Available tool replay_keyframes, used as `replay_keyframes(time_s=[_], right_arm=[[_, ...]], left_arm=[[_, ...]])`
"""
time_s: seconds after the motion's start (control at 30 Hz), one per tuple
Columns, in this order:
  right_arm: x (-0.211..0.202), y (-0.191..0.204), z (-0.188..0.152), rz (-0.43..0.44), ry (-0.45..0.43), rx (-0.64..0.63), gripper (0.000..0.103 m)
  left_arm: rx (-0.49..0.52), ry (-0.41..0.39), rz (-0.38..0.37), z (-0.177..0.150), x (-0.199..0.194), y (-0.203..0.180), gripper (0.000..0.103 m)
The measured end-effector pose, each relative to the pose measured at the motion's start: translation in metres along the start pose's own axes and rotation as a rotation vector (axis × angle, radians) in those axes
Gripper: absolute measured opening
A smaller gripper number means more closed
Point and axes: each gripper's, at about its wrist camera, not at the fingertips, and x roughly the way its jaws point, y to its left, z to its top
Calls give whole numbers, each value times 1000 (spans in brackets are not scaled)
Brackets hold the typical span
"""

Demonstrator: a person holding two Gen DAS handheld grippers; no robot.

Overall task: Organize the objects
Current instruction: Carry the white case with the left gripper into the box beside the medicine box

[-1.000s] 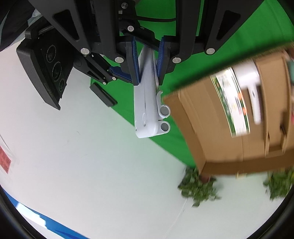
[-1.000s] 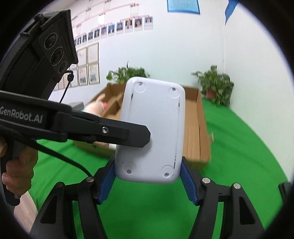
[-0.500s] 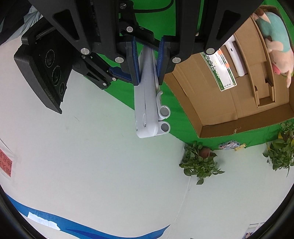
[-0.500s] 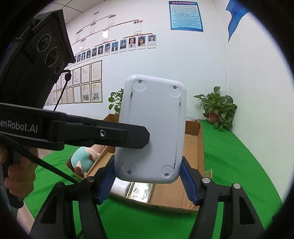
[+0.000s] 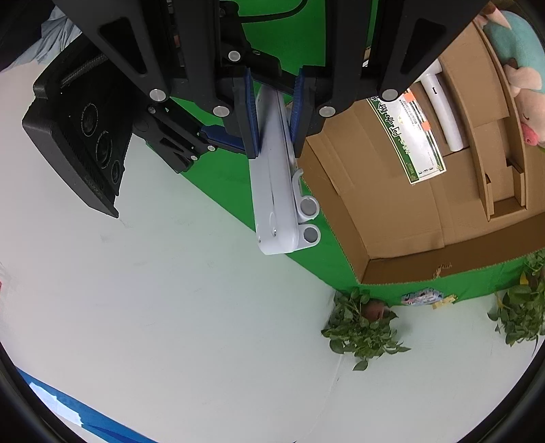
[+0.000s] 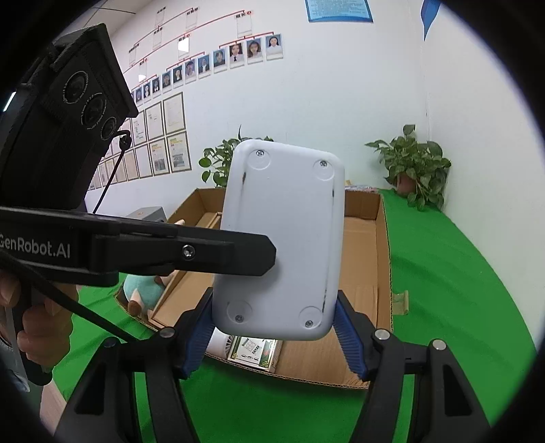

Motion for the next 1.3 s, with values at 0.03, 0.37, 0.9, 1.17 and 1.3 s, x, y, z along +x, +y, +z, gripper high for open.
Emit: replay_keyframes(time_s=[0.03,0.37,0.9,1.17,1.3], right_arm=[[4,-1,0,3,11,6,65],[58,-21,-8,52,154,81,65],[123,-47,-49,111,474,216,65],[130,-48,-58,98,559,229,65],[128,-47,-59,92,580,239,65]], left_arm=[[-6,4,2,-1,5,4,14],[-124,98,-3,-12,74,67,14],[-319,257,9,-54,150,136,16],[-349,273,85,-64,151,142,20],[-334,250,111,-65,136,140,20]])
